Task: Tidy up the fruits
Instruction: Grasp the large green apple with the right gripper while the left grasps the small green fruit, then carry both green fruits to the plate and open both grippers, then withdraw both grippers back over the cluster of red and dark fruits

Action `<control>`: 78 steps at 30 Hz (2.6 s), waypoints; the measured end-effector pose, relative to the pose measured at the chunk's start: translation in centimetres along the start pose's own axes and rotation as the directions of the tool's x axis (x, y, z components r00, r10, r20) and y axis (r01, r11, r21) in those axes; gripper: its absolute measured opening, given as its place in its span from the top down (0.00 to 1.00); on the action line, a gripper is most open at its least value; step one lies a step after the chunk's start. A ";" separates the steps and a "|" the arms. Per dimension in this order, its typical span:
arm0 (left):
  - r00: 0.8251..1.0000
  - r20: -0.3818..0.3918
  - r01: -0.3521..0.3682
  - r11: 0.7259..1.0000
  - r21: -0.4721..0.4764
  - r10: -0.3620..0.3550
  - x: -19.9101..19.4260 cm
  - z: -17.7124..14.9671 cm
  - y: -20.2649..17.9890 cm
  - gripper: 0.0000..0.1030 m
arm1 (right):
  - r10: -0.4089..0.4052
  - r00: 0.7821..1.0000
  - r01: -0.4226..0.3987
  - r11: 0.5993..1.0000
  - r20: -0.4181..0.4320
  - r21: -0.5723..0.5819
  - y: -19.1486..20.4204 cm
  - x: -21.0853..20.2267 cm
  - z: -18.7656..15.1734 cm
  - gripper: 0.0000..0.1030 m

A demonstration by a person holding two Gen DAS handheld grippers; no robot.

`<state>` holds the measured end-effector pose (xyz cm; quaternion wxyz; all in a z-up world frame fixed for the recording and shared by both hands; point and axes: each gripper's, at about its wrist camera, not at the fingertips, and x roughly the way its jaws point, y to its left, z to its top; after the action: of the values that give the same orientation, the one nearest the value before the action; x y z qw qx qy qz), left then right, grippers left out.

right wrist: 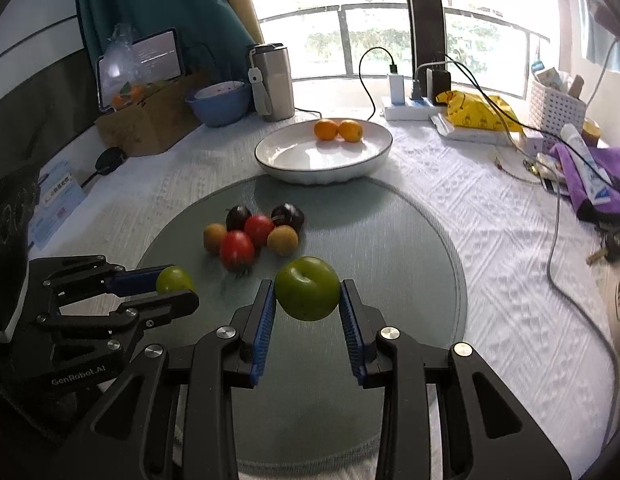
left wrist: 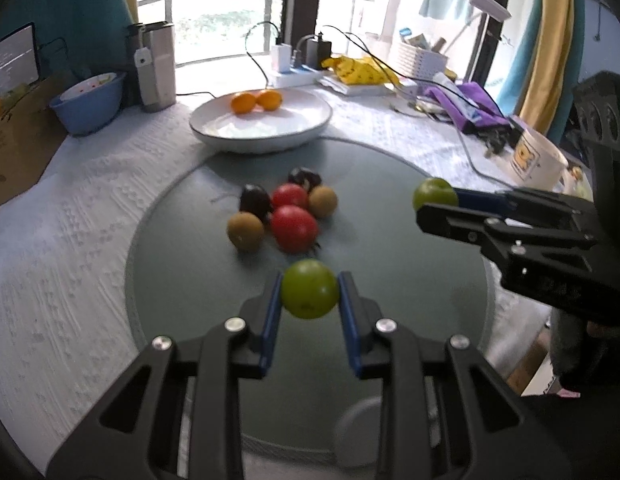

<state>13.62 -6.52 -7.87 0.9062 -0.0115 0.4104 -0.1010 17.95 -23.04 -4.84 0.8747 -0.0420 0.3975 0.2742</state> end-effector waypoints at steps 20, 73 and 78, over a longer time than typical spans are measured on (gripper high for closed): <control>0.995 0.091 -0.032 0.999 -0.034 0.035 2.5 7.9 5.5 0.72 | -0.043 0.999 0.044 0.999 0.024 -0.028 -1.5 3.9 7.3 0.66; 0.998 0.058 0.005 0.993 -0.115 0.002 13.0 17.9 10.9 0.54 | -0.097 0.994 0.097 0.995 -0.039 0.002 -6.3 16.1 15.7 0.50; 0.996 0.085 -0.006 0.993 -0.118 0.016 11.1 17.5 10.5 0.50 | -0.099 0.995 0.098 0.995 -0.015 -0.005 -5.7 14.3 15.5 0.50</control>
<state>35.59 0.55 -5.61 0.9213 -0.0670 0.3763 -0.0711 38.98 -16.95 -5.39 0.8839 -0.0655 0.4012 0.2312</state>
